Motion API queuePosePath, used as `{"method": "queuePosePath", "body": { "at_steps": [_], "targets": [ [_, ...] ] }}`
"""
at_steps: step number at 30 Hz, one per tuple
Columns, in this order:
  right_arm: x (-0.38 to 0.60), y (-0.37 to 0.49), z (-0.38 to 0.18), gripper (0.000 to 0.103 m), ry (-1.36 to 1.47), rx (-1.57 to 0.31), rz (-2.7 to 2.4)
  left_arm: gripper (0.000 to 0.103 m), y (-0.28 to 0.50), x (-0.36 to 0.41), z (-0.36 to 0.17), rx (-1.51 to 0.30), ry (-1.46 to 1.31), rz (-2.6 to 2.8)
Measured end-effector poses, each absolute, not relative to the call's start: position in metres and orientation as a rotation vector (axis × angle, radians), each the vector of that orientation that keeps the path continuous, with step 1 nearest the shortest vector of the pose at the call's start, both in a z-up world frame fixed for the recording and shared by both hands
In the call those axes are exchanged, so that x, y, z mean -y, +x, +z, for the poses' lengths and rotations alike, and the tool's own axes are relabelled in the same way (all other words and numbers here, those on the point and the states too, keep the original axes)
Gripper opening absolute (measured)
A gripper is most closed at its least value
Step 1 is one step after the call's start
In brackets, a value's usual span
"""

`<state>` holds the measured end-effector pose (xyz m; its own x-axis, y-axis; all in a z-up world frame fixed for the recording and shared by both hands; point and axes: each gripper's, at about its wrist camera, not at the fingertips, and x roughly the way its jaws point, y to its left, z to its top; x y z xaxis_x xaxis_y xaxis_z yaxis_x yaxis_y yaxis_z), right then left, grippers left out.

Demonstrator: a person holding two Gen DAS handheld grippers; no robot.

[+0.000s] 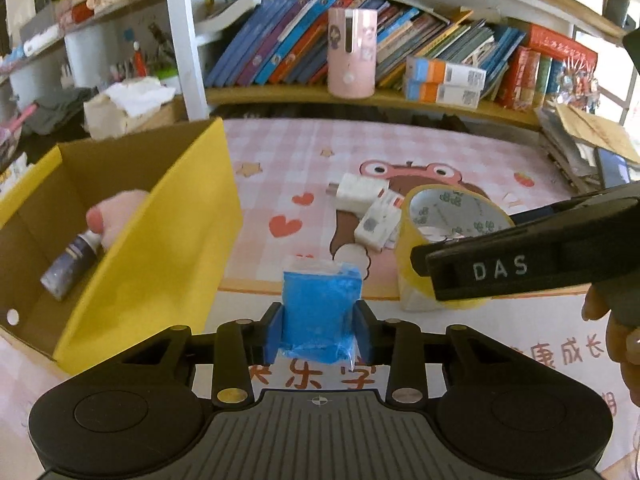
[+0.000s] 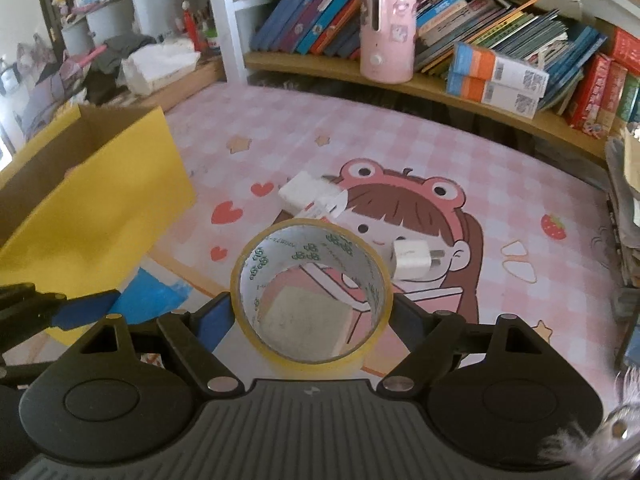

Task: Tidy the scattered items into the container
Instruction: 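Close left tool on the blue sponge while right tool grasps the yellow tape roll, then lift the sponge with left tool while right tool lifts the tape roll toward the box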

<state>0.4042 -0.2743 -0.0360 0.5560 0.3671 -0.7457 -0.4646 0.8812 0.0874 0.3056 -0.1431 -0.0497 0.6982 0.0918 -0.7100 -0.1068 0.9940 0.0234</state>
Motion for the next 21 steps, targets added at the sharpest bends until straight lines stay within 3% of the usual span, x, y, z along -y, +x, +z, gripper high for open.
{"method": "queuePosePath", "body": {
  "at_steps": [21],
  "targets": [
    [0.29, 0.32, -0.001, 0.082, -0.087, -0.83, 0.409, 0.034, 0.235, 0.127, -0.001, -0.743, -0.063, 0.02]
  ]
}}
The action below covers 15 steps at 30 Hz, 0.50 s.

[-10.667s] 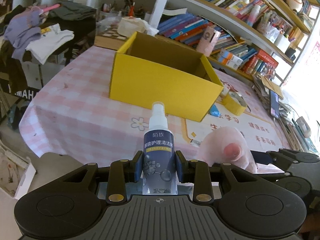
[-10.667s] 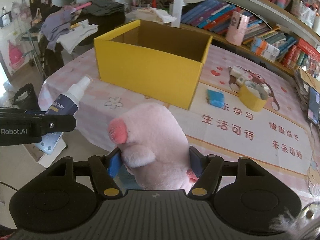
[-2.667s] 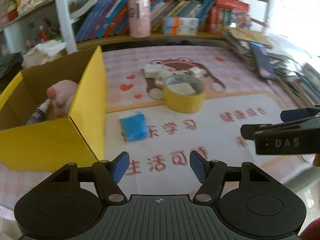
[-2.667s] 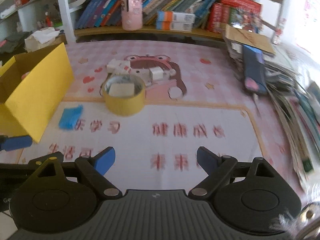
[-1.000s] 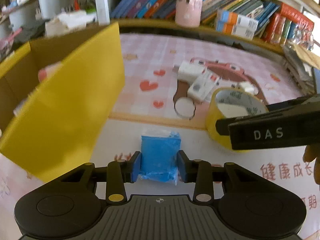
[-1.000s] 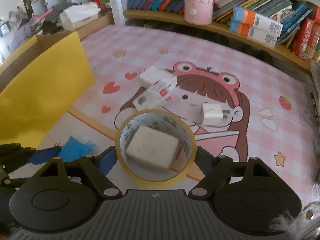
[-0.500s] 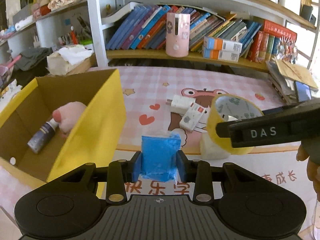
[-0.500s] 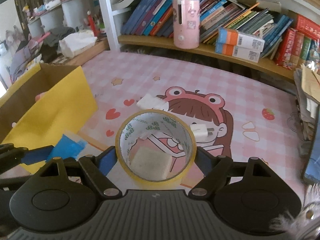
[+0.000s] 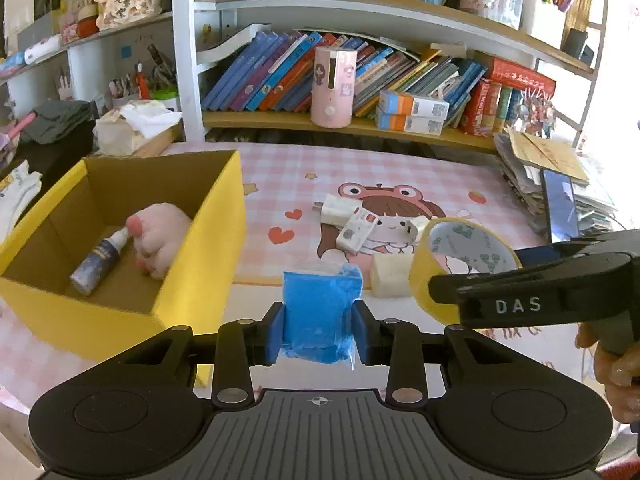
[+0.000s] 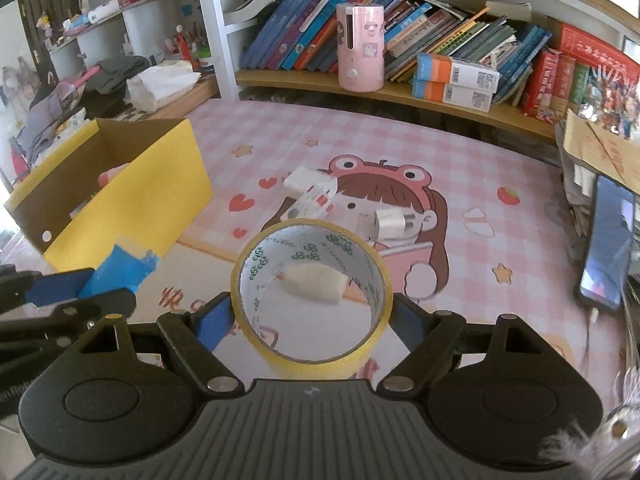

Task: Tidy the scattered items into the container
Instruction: 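Lift the sponge with left tool while right tool lifts the tape roll toward the box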

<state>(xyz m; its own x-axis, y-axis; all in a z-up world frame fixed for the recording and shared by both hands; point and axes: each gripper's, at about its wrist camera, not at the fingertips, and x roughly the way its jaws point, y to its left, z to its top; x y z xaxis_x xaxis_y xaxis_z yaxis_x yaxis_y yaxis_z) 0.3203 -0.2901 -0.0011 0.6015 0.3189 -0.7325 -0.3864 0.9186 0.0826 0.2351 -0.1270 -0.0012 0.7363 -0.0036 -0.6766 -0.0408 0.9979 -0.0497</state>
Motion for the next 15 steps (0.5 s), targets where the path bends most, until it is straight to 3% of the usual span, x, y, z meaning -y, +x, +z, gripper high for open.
{"method": "queuePosePath", "body": {
  "at_steps": [15],
  "targets": [
    [0.28, 0.248, -0.005, 0.082, -0.076, -0.86, 0.318, 0.033, 0.184, 0.107, 0.001, -0.758, -0.096, -0.04]
  ]
}}
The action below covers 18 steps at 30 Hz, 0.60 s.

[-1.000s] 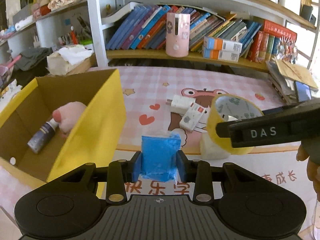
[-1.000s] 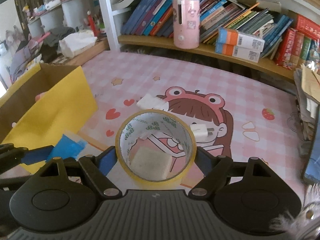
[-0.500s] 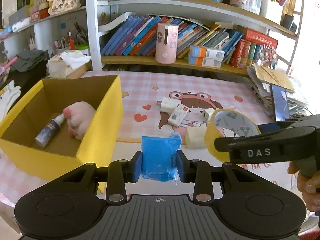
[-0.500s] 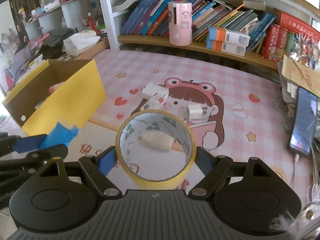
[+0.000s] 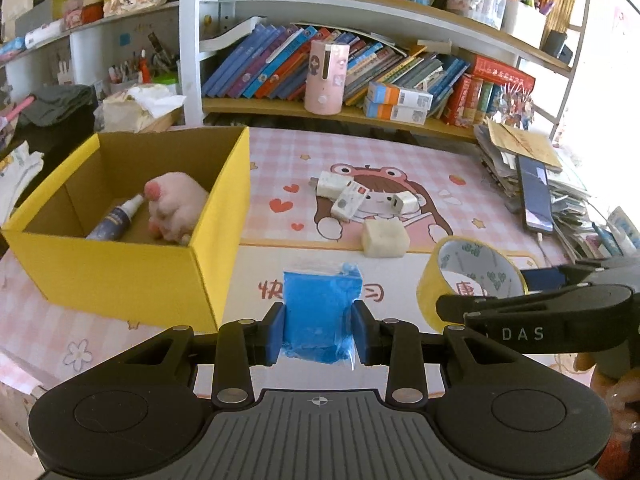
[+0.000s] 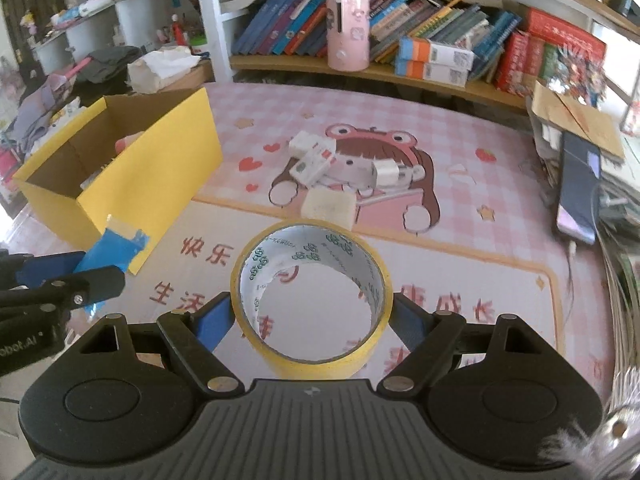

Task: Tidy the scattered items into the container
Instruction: 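Lift the sponge with left tool while right tool lifts the tape roll toward the box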

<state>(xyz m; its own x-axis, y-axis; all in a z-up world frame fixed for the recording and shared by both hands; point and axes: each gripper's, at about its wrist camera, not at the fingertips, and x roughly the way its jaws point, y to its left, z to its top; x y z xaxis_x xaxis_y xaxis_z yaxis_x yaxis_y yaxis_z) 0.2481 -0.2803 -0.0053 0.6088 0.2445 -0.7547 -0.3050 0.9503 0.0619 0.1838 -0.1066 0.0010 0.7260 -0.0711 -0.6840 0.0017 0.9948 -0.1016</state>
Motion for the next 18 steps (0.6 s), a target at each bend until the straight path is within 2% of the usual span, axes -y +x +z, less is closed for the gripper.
{"method": "queuePosePath", "body": {
  "at_steps": [18],
  "targets": [
    [0.202, 0.138, 0.006, 0.082, -0.021, -0.847, 0.151, 0.033, 0.107, 0.024, 0.001, -0.767, -0.101, -0.214]
  ]
}}
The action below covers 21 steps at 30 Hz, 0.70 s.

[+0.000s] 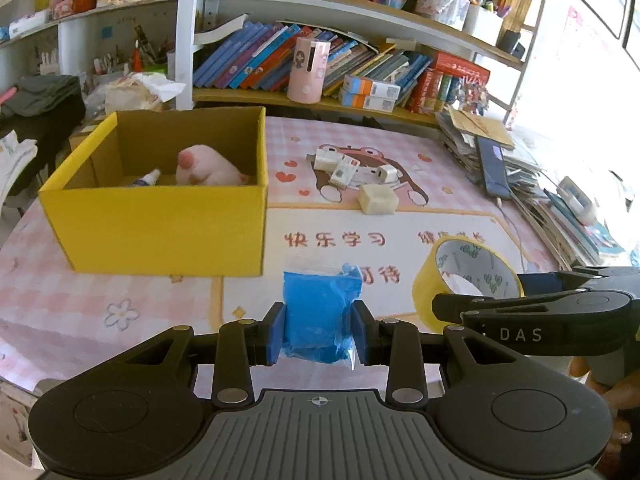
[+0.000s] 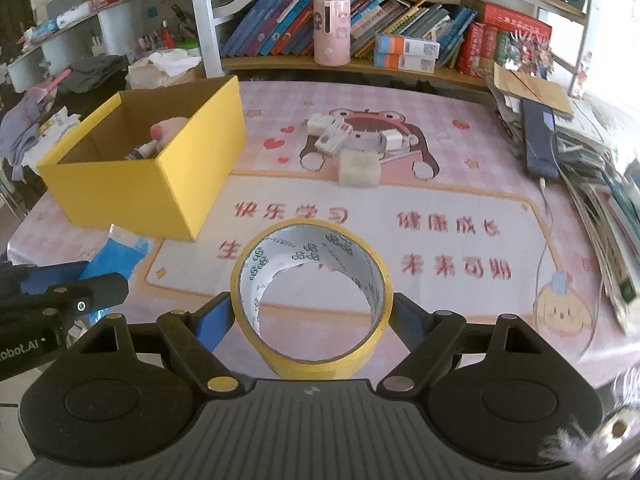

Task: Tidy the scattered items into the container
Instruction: 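Lift the sponge with left tool while right tool lifts the tape roll toward the box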

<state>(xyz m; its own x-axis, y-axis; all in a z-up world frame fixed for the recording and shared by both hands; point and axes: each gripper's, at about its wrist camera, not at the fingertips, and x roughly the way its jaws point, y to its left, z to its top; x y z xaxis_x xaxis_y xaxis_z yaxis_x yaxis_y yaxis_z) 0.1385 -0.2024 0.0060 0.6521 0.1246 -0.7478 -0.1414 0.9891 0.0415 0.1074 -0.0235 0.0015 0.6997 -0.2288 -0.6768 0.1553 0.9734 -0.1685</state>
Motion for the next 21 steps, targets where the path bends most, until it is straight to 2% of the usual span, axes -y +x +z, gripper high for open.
{"method": "queuePosePath", "body": {
  "at_steps": [21],
  "targets": [
    [0.105, 0.088, 0.006, 0.083, -0.065, -0.877, 0.223, 0.033, 0.05, -0.07, 0.0, -0.764, -0.157, -0.174]
  ]
}}
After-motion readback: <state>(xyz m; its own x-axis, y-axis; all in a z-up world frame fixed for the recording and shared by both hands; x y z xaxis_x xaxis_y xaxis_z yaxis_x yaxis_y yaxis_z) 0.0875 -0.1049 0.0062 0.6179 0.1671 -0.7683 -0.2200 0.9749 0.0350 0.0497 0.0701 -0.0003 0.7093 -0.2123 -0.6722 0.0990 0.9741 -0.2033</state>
